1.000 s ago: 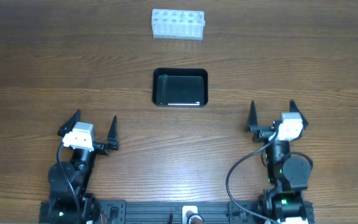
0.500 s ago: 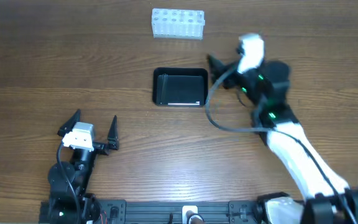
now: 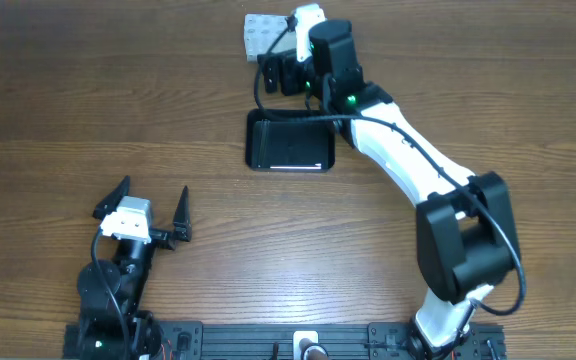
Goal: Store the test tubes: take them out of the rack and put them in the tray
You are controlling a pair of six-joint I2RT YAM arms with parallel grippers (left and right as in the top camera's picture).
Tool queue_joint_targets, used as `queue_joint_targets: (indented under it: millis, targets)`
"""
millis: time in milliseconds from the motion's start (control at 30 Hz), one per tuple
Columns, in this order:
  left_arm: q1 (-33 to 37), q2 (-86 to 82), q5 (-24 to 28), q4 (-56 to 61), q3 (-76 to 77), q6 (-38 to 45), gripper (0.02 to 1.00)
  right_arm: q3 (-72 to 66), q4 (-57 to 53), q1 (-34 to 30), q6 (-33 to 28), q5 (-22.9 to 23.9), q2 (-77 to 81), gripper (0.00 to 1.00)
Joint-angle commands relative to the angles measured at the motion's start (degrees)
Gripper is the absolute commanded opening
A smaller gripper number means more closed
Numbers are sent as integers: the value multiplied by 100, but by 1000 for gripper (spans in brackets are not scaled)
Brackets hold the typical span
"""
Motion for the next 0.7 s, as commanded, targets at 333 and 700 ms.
queue_joint_targets:
  millis: [333,700]
  targets:
    - [26,-24,74,-7,-28,61,1000,1394,-81,144,470,1329,1281,985]
    - [26,-24,74,-7,-28,59,1000,1526,575,254,470,1834,1646,965]
